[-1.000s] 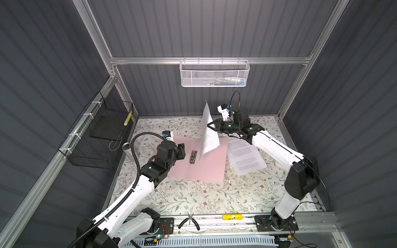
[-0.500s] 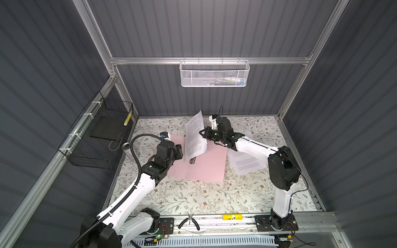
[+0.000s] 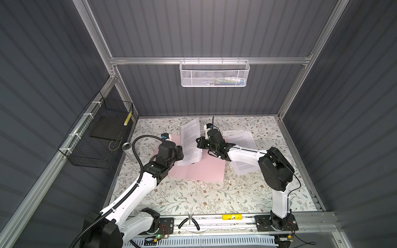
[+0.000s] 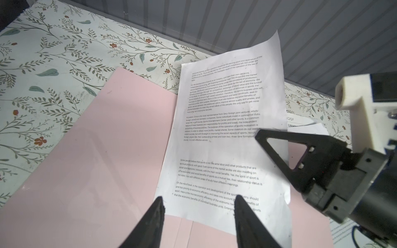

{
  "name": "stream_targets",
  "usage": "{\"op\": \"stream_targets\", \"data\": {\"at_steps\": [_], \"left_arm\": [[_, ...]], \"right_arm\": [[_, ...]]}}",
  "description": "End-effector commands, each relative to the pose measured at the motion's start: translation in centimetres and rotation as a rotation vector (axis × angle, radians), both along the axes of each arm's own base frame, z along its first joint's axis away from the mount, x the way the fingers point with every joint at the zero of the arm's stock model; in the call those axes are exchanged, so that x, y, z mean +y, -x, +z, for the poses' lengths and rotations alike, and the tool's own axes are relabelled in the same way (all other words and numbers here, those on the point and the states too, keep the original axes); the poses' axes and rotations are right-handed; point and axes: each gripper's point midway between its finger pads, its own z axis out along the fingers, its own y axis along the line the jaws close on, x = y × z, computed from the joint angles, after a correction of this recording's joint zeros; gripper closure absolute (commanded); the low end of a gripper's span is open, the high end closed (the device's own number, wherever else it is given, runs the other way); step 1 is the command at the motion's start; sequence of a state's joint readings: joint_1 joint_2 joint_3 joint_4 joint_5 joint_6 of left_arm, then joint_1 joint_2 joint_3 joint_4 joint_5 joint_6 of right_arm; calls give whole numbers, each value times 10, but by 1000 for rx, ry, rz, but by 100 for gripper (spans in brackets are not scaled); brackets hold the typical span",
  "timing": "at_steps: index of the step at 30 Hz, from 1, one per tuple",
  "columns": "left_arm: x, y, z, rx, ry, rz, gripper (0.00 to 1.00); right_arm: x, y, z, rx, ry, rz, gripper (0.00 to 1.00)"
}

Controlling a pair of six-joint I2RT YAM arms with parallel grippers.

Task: Put the files into the folder
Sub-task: 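Carry the sheets over the pink folder with the right gripper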

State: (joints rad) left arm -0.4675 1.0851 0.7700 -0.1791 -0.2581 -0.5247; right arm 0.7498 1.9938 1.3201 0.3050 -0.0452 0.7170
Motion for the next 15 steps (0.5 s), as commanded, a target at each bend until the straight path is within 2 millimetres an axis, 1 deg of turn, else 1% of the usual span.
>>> {"op": "stream_targets", "data": {"at_steps": [1, 3, 7, 11, 15], "left_arm": [[0, 1, -9, 20, 12, 6, 47], [1, 1, -9, 20, 12, 11, 47], [2, 2, -11, 24, 14, 16, 48], [5, 4, -16, 30, 14, 30, 48], [6, 4, -20, 38, 6, 36, 48]], "right_arm": [[4, 0, -23, 23, 18, -37, 100], [6, -1, -29, 40, 14, -56, 100], [15, 1, -35, 75, -10, -53, 100], [26, 8, -45, 116, -25, -45, 100], [35, 15, -56, 161, 6, -64, 100]]}}
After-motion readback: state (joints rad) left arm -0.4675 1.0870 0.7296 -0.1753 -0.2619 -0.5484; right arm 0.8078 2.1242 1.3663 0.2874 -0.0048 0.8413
